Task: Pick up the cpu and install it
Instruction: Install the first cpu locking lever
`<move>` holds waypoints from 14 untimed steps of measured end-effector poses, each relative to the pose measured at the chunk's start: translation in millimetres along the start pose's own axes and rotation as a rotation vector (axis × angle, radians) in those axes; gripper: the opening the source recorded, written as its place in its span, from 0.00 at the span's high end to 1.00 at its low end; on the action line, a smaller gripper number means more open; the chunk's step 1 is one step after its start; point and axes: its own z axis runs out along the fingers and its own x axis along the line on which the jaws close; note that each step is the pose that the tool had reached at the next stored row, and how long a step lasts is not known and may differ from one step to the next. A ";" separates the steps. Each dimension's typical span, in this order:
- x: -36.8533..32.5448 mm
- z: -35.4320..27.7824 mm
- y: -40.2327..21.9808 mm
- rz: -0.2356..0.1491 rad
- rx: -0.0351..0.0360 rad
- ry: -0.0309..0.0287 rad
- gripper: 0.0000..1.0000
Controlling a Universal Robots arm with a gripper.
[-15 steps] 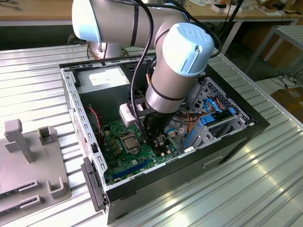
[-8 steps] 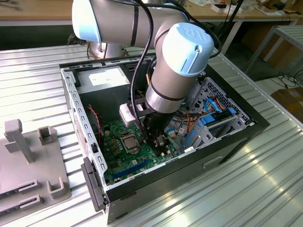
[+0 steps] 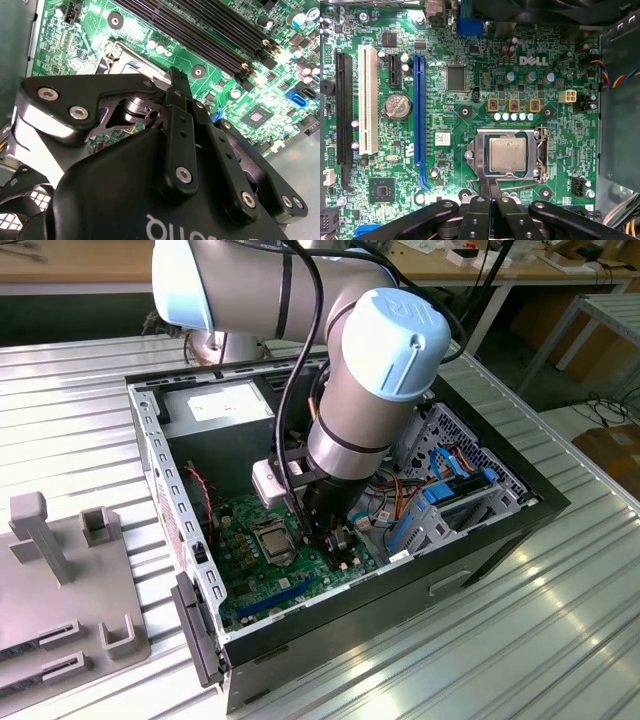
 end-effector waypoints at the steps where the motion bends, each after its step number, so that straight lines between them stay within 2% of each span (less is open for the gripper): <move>1: 0.0 0.4 0.0 0.000 0.0001 -0.0002 0.89; 14: 0.0 1.9 -0.1 0.000 0.0001 -0.0004 0.89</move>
